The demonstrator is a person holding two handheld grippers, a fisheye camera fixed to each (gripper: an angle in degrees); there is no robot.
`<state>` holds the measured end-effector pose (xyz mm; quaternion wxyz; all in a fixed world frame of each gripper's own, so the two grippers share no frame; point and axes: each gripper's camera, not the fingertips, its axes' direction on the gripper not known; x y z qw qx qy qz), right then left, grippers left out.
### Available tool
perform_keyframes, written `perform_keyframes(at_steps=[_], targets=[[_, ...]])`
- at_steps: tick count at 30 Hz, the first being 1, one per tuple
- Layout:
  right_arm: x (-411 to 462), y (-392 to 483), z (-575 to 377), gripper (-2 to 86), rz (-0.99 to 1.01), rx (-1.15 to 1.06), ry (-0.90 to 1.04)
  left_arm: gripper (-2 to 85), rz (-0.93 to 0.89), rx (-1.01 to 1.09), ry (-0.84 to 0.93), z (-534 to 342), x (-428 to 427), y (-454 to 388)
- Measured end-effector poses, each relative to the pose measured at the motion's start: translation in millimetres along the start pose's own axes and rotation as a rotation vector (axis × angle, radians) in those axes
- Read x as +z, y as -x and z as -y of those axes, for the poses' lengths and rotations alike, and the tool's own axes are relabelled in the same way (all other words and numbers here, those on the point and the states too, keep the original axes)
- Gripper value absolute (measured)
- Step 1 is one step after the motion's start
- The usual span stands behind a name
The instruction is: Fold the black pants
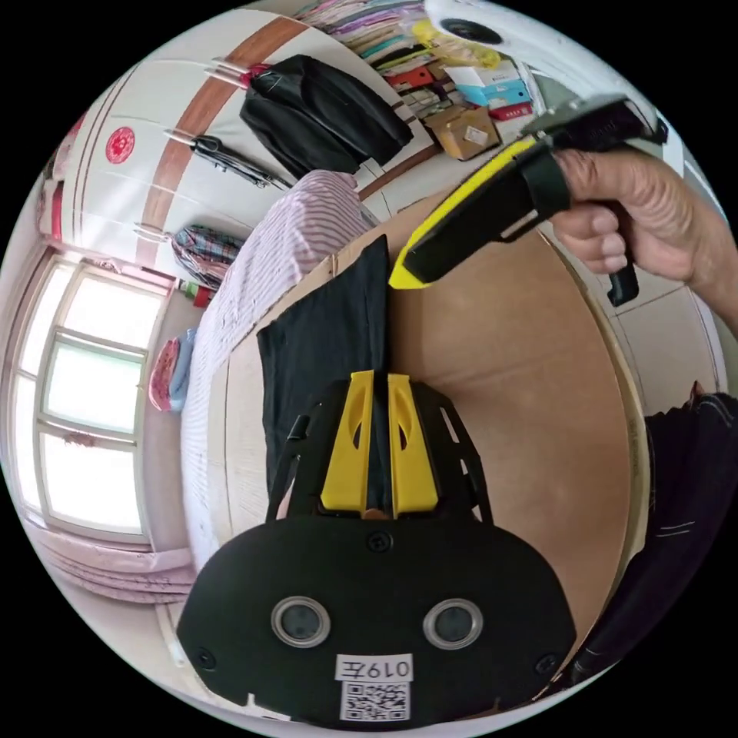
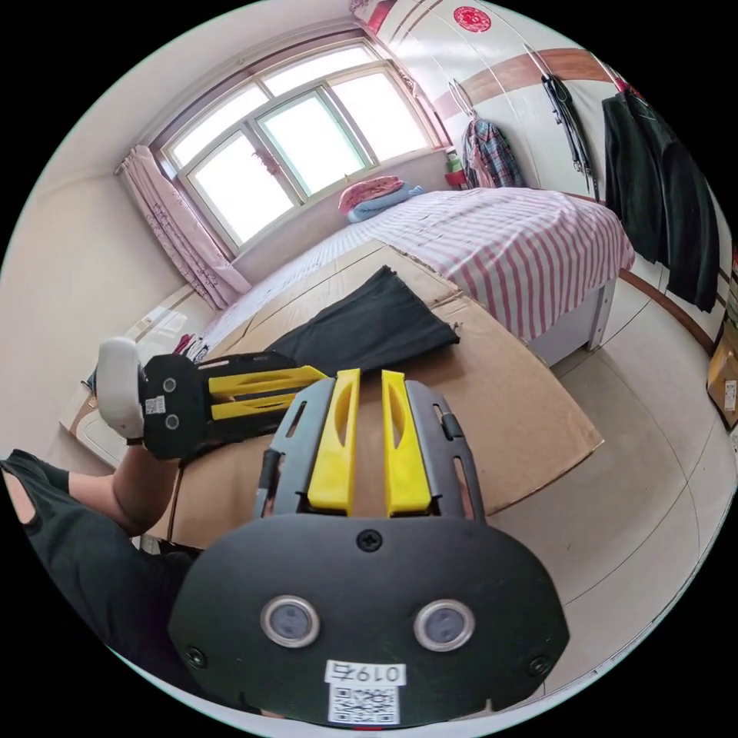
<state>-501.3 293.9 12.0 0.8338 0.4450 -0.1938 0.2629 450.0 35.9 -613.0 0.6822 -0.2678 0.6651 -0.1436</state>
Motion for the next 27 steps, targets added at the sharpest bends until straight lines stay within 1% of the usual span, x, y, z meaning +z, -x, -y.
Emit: perform_keyframes(at_steps=[1, 3, 5, 6, 8, 11, 14, 18, 20, 24, 27], targets=[[1.0, -6.6, 2.7, 6.6, 0.034, 0.018, 0.003, 1.0, -0.033, -0.039, -0.014, -3.5, 3.1, 8.6], [3.8, -19.8, 8.1, 8.2, 0.121, 0.074, 0.013, 0.8, -0.166, -0.201, -0.085, -22.7, 16.0, 46.2], [10.6, -41.1, 16.7, 12.6, 0.255, 0.165, 0.017, 0.7, -0.256, -0.324, -0.136, -40.5, 27.9, 74.7], [12.4, -46.9, 18.4, 13.6, 0.288, 0.194, 0.011, 0.6, -0.294, -0.386, -0.169, -52.1, 35.4, 89.6], [17.8, -66.2, 23.0, 17.2, 0.369, 0.292, -0.034, 0.6, -0.320, -0.437, -0.213, -67.3, 46.2, 104.0], [22.2, -72.6, 33.2, 19.5, 0.363, 0.341, -0.078, 0.6, -0.316, -0.446, -0.243, -81.6, 65.6, 111.4], [29.5, -72.0, 48.0, 22.1, 0.367, 0.360, -0.077, 0.6, -0.282, -0.420, -0.237, -86.8, 86.8, 110.5], [38.2, -76.5, 59.8, 19.4, 0.339, 0.396, -0.080, 0.6, -0.275, -0.411, -0.236, -98.8, 119.4, 117.7], [46.7, -79.0, 64.9, 15.3, 0.324, 0.424, -0.058, 0.6, -0.286, -0.416, -0.243, -106.7, 133.5, 124.3], [57.9, -76.4, 69.7, 12.1, 0.300, 0.433, -0.041, 0.8, -0.290, -0.400, -0.242, -121.7, 167.2, 137.2], [63.3, -70.7, 71.3, 7.6, 0.260, 0.451, -0.041, 1.3, -0.290, -0.376, -0.231, -130.7, 192.8, 143.9]])
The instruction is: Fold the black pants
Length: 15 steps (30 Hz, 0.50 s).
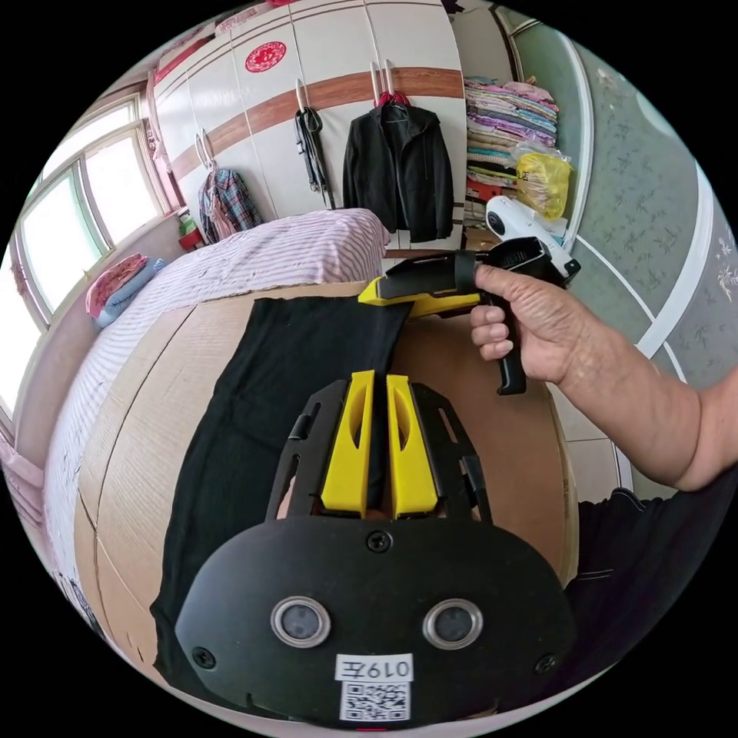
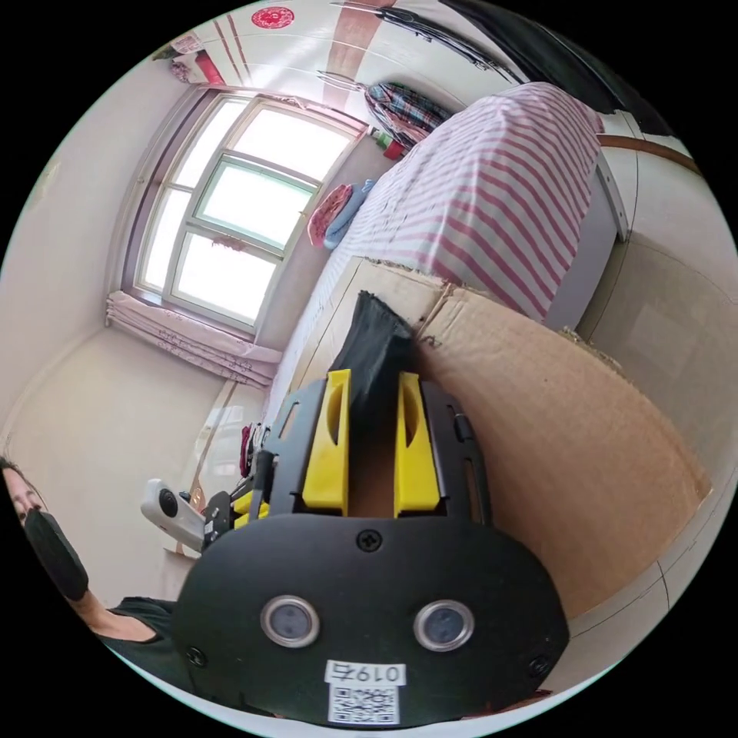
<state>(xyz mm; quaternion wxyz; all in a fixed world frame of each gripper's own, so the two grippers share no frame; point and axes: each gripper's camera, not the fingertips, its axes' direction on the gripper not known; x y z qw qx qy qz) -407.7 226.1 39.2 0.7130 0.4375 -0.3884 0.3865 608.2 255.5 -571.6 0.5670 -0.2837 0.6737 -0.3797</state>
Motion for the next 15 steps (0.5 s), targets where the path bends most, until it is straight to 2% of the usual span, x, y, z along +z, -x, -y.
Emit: perform_keyframes(at_steps=[4, 7, 11, 13, 15], targets=[[15.3, 20.9, -8.2, 2.2, -0.032, -0.058, 0.031, 2.6, -0.074, -0.013, 0.018, -12.8, 19.6, 35.0], [27.8, 47.8, -19.8, 1.1, -0.086, -0.153, 0.054, 4.8, -0.225, -0.112, -0.055, -22.0, 15.8, 97.6], [42.9, 107.8, -53.0, 0.7, -0.134, -0.410, 0.024, 10.1, -0.251, -0.377, -0.125, -35.0, 24.1, 217.3], [54.5, 135.1, -71.7, 0.6, -0.153, -0.518, 0.035, 11.5, -0.337, -0.501, -0.087, -38.1, 47.6, 272.3], [68.7, 160.6, -92.9, 0.6, -0.179, -0.617, 0.051, 12.2, -0.501, -0.657, -0.009, -41.8, 88.4, 333.2]])
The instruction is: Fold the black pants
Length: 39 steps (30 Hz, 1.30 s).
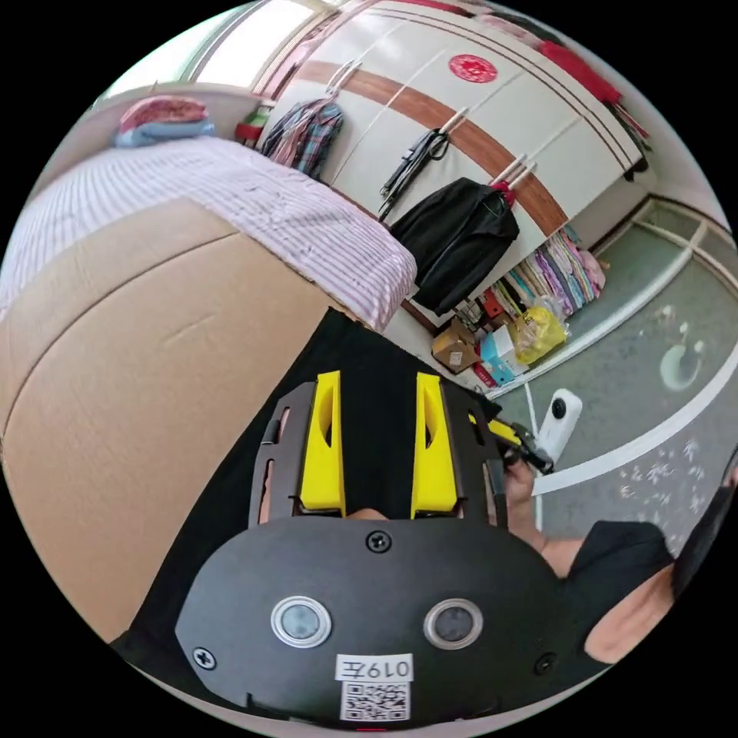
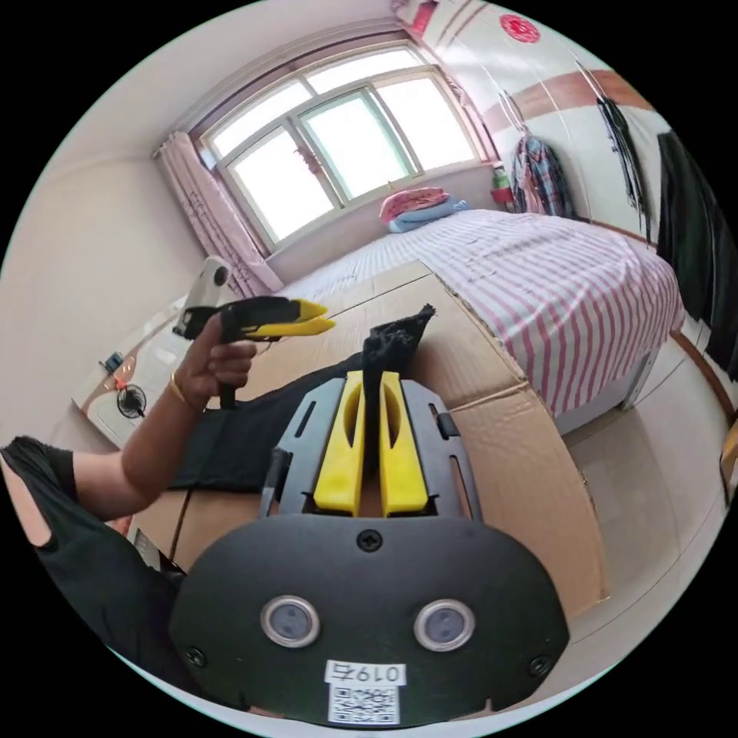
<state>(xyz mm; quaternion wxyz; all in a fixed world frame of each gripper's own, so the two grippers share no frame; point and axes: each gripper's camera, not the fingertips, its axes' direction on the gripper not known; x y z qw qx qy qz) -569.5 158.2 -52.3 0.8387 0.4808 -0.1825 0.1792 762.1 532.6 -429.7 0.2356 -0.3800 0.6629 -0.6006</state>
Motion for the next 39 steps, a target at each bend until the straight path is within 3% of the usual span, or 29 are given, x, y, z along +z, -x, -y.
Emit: perform_keyframes(at_steps=[2, 7, 13, 20, 26, 32, 39], targets=[[13.8, 45.6, -5.4, 0.3, -0.054, -0.113, 0.023, 12.4, -0.063, -0.063, 0.043, 19.9, 8.1, 30.4], [43.5, 123.2, -19.9, -0.1, -0.146, -0.251, 0.057, 13.4, 0.024, -0.098, 0.148, 51.4, 32.5, 66.3], [75.0, 203.5, -38.7, -0.3, -0.198, -0.358, 0.092, 13.8, 0.226, -0.062, 0.241, 62.6, 61.8, 89.4], [100.0, 298.2, -65.1, -0.3, -0.268, -0.447, 0.108, 4.6, 0.430, -0.040, 0.286, 38.8, 68.8, 130.1], [102.1, 387.1, -82.5, -0.3, -0.291, -0.517, 0.058, 2.2, 0.211, -0.064, 0.130, -22.7, -6.5, 186.6], [101.9, 501.5, -107.8, -0.3, -0.203, -0.632, -0.042, 1.9, 0.154, -0.025, -0.006, -115.6, -124.7, 226.1], [147.2, 631.3, -158.6, -0.2, -0.166, -0.816, -0.017, 2.5, 0.128, -0.069, -0.173, -268.8, -244.7, 300.0]])
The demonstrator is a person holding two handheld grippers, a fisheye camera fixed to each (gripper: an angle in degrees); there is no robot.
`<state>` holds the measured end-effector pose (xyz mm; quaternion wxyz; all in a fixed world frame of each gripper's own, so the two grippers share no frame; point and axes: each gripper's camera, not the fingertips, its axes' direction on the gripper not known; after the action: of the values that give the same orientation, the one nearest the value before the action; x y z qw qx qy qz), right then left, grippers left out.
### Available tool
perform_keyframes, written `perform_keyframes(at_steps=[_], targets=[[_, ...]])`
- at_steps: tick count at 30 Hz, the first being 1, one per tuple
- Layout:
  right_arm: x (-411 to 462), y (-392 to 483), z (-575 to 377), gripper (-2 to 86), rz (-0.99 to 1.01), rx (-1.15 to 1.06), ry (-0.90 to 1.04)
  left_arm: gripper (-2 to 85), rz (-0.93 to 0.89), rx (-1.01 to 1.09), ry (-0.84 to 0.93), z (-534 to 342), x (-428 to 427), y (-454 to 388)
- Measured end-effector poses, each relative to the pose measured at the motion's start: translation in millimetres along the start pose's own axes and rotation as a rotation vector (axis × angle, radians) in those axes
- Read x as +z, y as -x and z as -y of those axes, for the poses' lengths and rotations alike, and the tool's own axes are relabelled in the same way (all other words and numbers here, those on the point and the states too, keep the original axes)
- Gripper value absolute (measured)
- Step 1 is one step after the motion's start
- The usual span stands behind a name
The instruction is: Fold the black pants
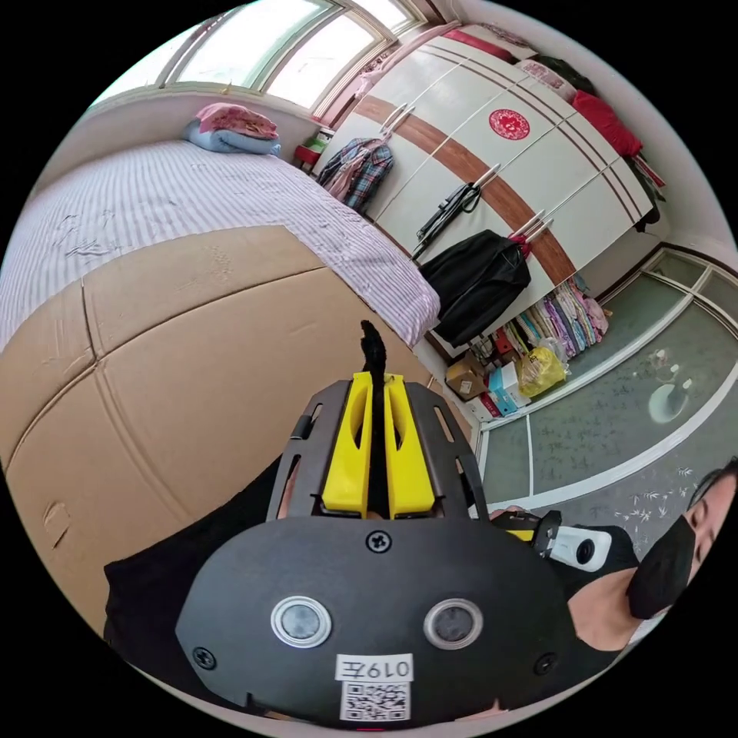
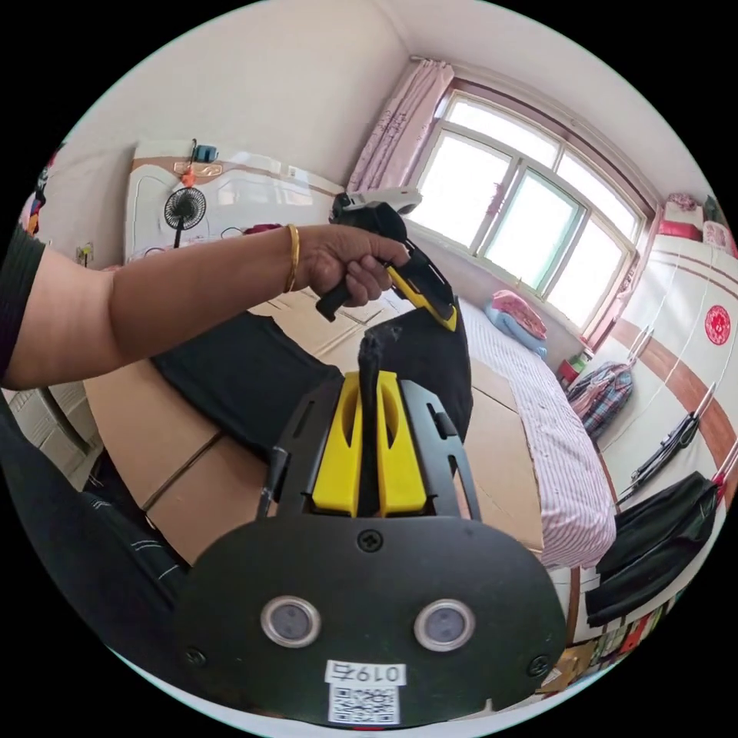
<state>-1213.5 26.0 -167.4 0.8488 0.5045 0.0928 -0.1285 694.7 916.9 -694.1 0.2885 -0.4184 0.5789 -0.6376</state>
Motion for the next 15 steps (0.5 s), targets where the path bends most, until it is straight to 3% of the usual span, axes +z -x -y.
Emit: perform_keyframes(at_steps=[11, 15], targets=[[30.0, 165.2, 66.5, -0.2, 0.142, -0.228, -0.070, 2.7, -0.136, -0.175, -0.234, -194.6, -132.2, 147.6], [55.2, 208.7, 83.2, -0.2, 0.220, -0.280, -0.056, 2.7, 0.013, -0.227, -0.179, -245.6, -164.7, 177.0]])
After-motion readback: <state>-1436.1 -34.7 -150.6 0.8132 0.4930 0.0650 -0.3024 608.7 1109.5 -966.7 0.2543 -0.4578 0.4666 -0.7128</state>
